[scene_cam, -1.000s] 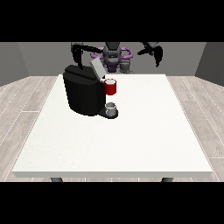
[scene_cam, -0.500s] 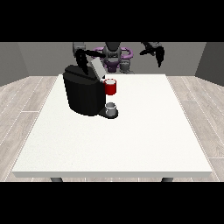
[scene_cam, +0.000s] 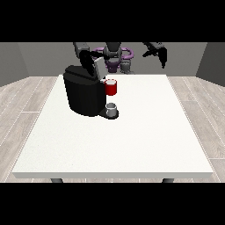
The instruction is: Insert the coffee pod into the coffee machine and close the lid
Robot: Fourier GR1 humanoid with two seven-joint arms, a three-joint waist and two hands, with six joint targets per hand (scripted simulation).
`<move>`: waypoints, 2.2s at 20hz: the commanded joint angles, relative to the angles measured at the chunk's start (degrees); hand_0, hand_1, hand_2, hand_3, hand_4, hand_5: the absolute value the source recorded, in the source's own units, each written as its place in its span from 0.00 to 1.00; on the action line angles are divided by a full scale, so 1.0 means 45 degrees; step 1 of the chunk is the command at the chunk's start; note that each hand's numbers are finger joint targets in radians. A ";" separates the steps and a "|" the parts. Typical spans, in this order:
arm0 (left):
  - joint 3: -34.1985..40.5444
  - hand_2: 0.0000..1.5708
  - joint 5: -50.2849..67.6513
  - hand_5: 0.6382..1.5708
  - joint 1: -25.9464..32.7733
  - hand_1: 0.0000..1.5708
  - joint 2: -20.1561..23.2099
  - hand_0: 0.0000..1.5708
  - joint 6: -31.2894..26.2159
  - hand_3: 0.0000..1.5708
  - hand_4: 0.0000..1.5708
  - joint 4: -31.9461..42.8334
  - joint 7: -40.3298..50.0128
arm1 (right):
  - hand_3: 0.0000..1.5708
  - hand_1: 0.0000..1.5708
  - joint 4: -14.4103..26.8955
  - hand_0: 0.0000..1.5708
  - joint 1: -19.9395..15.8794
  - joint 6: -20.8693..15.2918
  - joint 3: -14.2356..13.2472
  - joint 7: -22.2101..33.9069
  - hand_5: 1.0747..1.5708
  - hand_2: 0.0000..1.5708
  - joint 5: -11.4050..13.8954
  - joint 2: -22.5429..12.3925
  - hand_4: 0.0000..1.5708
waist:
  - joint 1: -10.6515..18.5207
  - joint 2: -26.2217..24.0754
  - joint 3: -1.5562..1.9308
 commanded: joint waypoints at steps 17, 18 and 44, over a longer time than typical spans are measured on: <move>-0.0707 0.00 -0.0223 1.00 -0.0925 0.00 -0.0023 0.00 -0.0146 0.00 0.21 0.0022 -0.0107 | 0.00 0.00 -0.0894 0.00 -0.2883 -0.0994 0.1364 0.1383 1.00 0.00 0.1681 0.0103 0.06 | 0.1862 0.1325 -0.0003; -0.0947 0.00 -0.0158 1.00 -0.1031 0.00 -0.0366 0.00 -0.0091 0.00 0.21 -0.0211 0.0340 | 0.00 0.00 -0.0917 0.00 -0.2589 -0.0593 0.1378 0.1471 1.00 0.00 0.1577 -0.0120 0.05 | 0.1800 0.1175 0.0011; -0.1892 0.00 -0.0216 1.00 -0.3521 0.00 -0.0786 0.00 -0.0534 0.00 0.16 -0.0568 0.0205 | 0.00 0.00 -0.2858 0.00 -0.5383 -0.1368 0.0832 0.3266 1.00 0.00 0.2554 -0.1866 0.00 | 0.5185 0.4328 0.0008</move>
